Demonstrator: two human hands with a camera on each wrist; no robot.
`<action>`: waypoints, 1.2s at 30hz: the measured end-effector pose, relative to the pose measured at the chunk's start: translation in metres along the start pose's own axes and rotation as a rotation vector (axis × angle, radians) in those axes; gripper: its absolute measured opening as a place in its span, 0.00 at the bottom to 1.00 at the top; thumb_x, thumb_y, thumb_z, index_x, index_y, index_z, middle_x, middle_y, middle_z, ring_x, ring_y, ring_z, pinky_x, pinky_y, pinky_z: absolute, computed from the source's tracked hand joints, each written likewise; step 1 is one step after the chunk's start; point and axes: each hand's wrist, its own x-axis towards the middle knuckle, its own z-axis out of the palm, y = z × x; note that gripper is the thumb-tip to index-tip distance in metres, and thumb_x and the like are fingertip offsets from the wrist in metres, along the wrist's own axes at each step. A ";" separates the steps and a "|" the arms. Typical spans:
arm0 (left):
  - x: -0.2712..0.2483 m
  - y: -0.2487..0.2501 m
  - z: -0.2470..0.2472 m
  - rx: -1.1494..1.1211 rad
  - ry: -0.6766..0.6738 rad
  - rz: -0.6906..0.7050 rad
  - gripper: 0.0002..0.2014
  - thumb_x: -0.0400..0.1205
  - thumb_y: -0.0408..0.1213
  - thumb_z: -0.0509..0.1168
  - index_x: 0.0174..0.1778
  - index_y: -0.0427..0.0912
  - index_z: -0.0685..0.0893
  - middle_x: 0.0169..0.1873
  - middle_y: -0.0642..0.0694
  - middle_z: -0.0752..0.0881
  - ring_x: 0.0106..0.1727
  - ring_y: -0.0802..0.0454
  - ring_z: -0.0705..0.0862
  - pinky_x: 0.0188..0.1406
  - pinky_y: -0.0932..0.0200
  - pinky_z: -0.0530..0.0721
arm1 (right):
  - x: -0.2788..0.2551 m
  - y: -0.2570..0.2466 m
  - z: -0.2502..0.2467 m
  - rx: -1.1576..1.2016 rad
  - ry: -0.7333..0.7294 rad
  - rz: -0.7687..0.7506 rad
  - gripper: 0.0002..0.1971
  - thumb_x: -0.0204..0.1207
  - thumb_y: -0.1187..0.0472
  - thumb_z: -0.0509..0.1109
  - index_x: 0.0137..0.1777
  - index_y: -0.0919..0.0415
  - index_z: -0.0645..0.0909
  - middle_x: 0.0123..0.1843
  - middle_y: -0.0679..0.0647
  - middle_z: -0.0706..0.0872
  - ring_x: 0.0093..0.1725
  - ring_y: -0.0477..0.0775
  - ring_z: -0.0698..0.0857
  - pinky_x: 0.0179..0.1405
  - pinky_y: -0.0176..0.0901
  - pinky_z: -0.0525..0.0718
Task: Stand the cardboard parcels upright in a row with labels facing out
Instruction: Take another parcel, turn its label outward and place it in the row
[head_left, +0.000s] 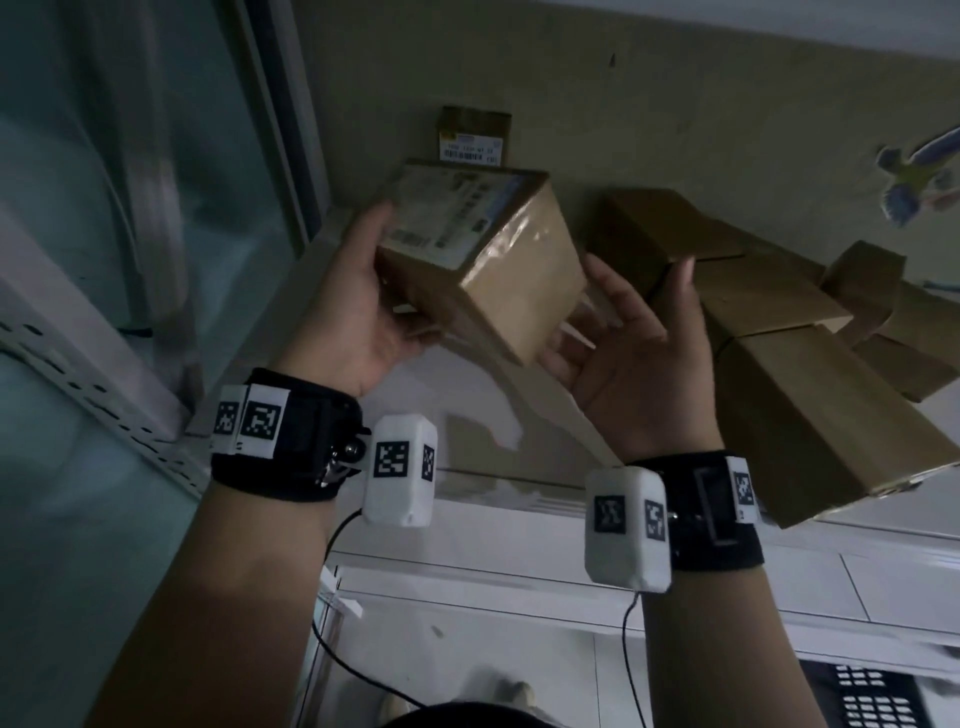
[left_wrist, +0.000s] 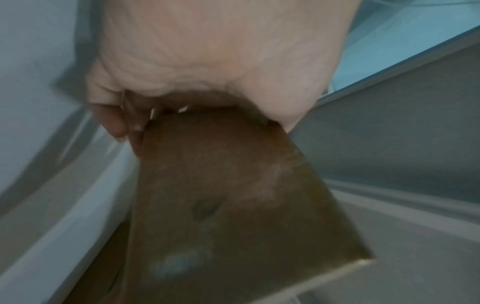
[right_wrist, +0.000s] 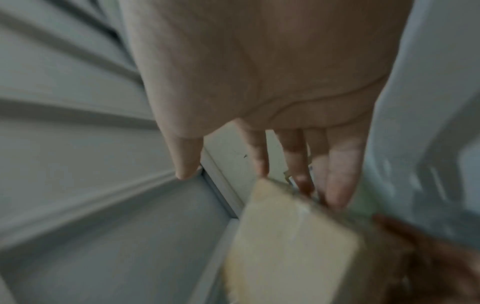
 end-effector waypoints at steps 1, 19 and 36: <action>0.000 0.000 0.001 -0.026 0.012 0.012 0.22 0.86 0.64 0.64 0.65 0.53 0.89 0.58 0.44 0.95 0.64 0.39 0.91 0.63 0.40 0.88 | -0.001 -0.001 0.001 0.063 0.006 -0.014 0.39 0.83 0.30 0.63 0.85 0.58 0.76 0.80 0.66 0.82 0.78 0.69 0.83 0.82 0.68 0.77; -0.028 -0.006 0.012 0.375 -0.458 0.064 0.27 0.78 0.60 0.72 0.73 0.58 0.84 0.68 0.45 0.93 0.70 0.40 0.91 0.76 0.34 0.84 | 0.003 -0.025 0.014 0.280 -0.040 -0.209 0.45 0.86 0.28 0.56 0.92 0.61 0.62 0.86 0.67 0.76 0.85 0.72 0.75 0.89 0.69 0.65; 0.017 0.032 0.032 0.999 -0.385 0.275 0.41 0.67 0.67 0.82 0.77 0.59 0.83 0.68 0.60 0.92 0.68 0.59 0.91 0.74 0.49 0.86 | 0.046 -0.040 0.025 -0.528 0.108 -0.212 0.48 0.71 0.56 0.89 0.86 0.51 0.64 0.72 0.51 0.91 0.68 0.57 0.92 0.67 0.69 0.90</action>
